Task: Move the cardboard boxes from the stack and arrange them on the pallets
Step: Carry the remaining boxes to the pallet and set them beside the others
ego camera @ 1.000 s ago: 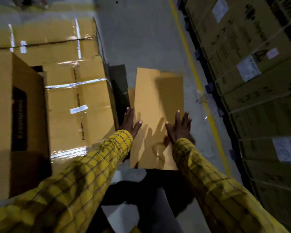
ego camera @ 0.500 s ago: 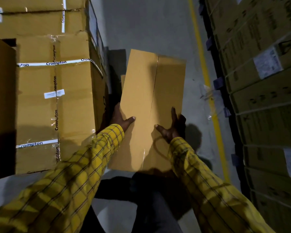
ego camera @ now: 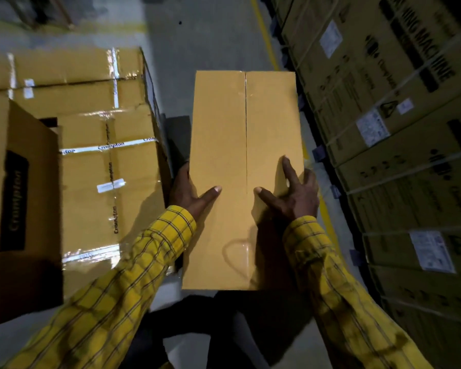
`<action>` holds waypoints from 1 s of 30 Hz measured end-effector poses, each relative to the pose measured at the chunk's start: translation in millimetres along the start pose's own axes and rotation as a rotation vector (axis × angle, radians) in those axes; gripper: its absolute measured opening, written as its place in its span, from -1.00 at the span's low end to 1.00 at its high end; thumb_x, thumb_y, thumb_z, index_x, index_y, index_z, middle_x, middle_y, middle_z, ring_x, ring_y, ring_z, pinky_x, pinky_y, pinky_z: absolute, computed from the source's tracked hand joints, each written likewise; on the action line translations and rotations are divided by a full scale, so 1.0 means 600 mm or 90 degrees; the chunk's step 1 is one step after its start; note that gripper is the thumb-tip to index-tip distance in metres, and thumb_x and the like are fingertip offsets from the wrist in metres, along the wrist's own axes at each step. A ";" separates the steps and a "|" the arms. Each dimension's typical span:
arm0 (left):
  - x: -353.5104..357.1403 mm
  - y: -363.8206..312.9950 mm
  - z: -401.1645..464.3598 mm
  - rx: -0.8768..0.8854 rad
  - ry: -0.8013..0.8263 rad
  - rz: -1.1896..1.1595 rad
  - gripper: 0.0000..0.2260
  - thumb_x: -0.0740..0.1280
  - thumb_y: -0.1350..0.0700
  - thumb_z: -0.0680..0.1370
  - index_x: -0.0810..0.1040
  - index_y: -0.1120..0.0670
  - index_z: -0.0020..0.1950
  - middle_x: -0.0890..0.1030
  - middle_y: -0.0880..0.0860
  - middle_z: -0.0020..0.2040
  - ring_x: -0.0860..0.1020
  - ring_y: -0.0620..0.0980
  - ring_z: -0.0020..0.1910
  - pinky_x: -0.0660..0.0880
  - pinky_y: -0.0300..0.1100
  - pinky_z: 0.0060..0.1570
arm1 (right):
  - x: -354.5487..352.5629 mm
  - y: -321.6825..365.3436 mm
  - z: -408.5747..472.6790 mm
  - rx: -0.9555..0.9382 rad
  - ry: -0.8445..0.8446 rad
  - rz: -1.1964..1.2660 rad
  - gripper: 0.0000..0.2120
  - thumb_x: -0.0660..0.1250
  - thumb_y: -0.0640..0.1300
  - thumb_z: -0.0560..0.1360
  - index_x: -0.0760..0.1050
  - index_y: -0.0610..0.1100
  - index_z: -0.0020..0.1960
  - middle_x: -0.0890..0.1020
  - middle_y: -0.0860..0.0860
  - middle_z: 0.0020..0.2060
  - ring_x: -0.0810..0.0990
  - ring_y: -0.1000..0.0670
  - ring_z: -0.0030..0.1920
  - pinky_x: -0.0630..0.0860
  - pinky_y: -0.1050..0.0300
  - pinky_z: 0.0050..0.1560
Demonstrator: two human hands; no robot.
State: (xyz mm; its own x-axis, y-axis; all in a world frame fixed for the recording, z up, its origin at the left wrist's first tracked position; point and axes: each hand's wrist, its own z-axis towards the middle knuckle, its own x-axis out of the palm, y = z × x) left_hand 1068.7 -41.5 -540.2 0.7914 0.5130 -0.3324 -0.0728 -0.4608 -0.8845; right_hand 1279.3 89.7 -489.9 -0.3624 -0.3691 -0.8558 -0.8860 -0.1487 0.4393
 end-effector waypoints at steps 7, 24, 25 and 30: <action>-0.216 -0.060 -0.067 0.107 -0.068 0.057 -0.09 0.46 -0.39 0.28 0.31 0.02 0.50 0.50 0.03 0.40 0.47 0.06 0.39 0.42 0.06 0.40 | -0.055 0.172 -0.100 -0.075 -0.033 0.010 -0.01 0.40 0.55 0.29 0.09 0.36 0.61 0.18 -0.11 0.53 0.22 -0.30 0.53 0.35 -0.35 0.44; -0.567 0.199 -0.124 -0.102 -0.110 0.080 -0.06 0.61 -0.08 0.41 0.16 0.10 0.62 0.34 0.14 0.56 0.34 0.15 0.51 0.30 0.04 0.51 | 0.299 0.434 -0.208 -0.135 0.143 0.040 0.00 0.55 0.34 0.35 0.08 0.34 0.63 0.07 -0.07 0.62 0.09 -0.23 0.61 0.22 -0.30 0.55; -0.571 0.214 -0.123 -0.109 -0.101 0.066 -0.05 0.61 -0.09 0.40 0.16 0.10 0.62 0.34 0.14 0.55 0.34 0.15 0.52 0.29 0.02 0.51 | 0.314 0.435 -0.206 -0.139 0.153 0.036 0.01 0.56 0.33 0.34 0.07 0.34 0.63 0.03 -0.06 0.63 0.07 -0.22 0.62 0.21 -0.31 0.56; -0.584 0.248 -0.109 -0.080 -0.081 0.041 -0.06 0.59 -0.03 0.39 0.16 0.13 0.62 0.38 0.14 0.53 0.36 0.10 0.49 0.29 0.00 0.51 | 0.357 0.432 -0.186 -0.136 0.169 0.036 0.04 0.56 0.32 0.35 0.01 0.34 0.64 -0.05 -0.06 0.66 0.02 -0.21 0.64 0.17 -0.23 0.60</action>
State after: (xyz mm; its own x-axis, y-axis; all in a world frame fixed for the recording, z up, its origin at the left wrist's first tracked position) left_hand 820.2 -337.1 -534.2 0.7042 0.5630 -0.4326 -0.0381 -0.5785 -0.8148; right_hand 1004.3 -130.1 -529.0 -0.2958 -0.6040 -0.7400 -0.7758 -0.3000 0.5550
